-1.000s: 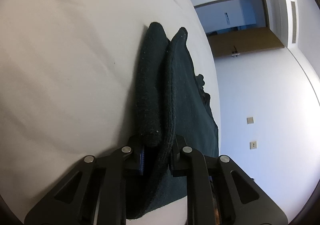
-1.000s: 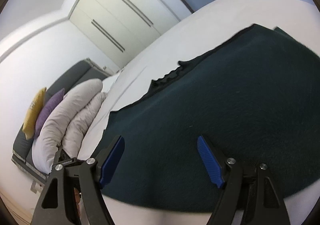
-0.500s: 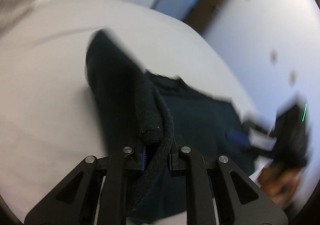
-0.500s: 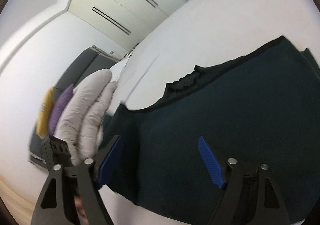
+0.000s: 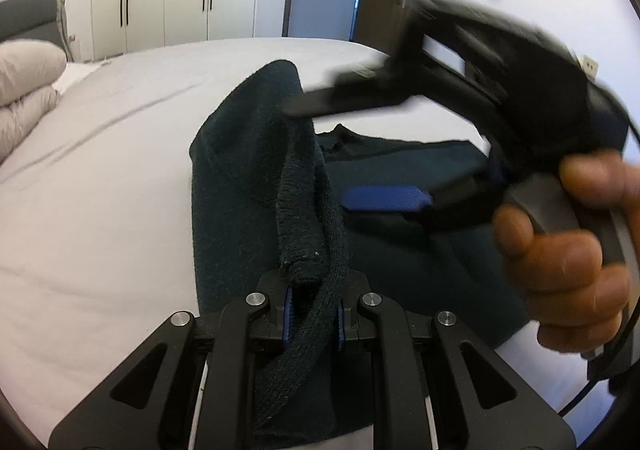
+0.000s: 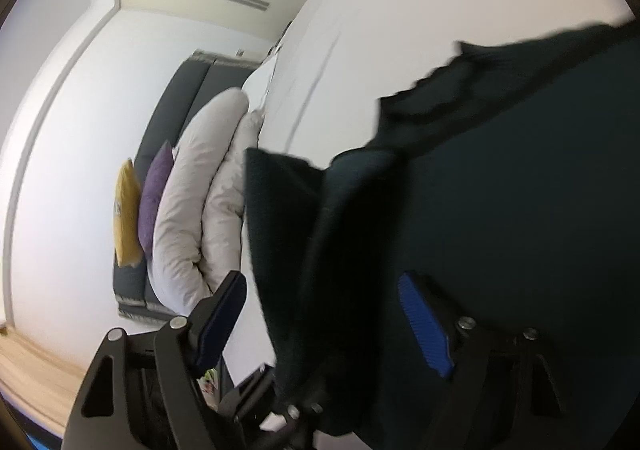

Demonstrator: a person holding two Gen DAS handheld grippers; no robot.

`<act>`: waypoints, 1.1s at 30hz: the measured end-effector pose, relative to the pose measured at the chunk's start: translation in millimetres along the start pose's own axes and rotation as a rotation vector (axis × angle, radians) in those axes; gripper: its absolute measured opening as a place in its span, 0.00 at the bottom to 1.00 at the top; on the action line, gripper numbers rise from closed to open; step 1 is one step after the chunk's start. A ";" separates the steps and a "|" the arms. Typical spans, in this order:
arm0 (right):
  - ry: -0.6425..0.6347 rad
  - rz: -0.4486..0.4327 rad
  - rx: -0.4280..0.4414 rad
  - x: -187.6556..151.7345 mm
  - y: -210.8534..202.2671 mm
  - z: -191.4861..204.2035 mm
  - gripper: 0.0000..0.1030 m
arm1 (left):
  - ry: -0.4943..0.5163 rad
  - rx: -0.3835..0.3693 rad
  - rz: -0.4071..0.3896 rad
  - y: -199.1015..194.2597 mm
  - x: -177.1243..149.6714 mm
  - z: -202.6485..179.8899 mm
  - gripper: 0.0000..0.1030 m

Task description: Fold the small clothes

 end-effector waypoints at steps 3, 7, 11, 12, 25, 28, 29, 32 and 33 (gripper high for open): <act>-0.025 0.011 -0.007 4.9 6.2 11.1 0.79 | 0.027 0.021 0.012 8.3 -1.7 -7.3 0.13; -0.030 0.055 -0.093 8.9 21.1 11.5 0.73 | 0.052 0.057 0.025 17.5 3.1 -12.8 0.13; -0.113 0.091 -0.217 2.5 29.7 14.2 0.23 | 0.064 0.071 0.040 20.7 0.7 -10.9 0.13; -0.121 0.084 -0.241 2.4 29.3 13.1 0.20 | 0.064 0.071 0.044 22.1 0.7 -11.1 0.13; -0.117 -0.070 -0.314 0.0 -68.9 -30.3 0.12 | 0.180 -0.016 0.086 35.4 28.4 -84.0 0.21; -0.110 -0.113 -0.342 1.8 -102.2 -44.3 0.12 | 0.178 -0.122 0.069 9.9 28.4 -94.6 0.32; -0.095 -0.126 -0.346 2.9 -115.9 -52.5 0.12 | 0.162 -0.176 0.050 0.2 29.7 -93.3 0.54; -0.048 -0.148 -0.356 5.6 -147.8 -76.0 0.12 | 0.111 -0.222 -0.043 -12.3 39.7 -80.0 0.80; -0.038 -0.155 -0.370 6.5 -158.0 -82.3 0.12 | 0.103 -0.212 -0.055 -9.6 43.9 -74.3 0.80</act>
Point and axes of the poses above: each gripper's, at about its wrist camera, not at the fingertips, and y roughly the way its jaws point, z to its left, x to its top, the point moved 5 cm from there along y, roughly the way its jaws point, and after that the axes turned 12 degrees about z, right-handed, at the moved point
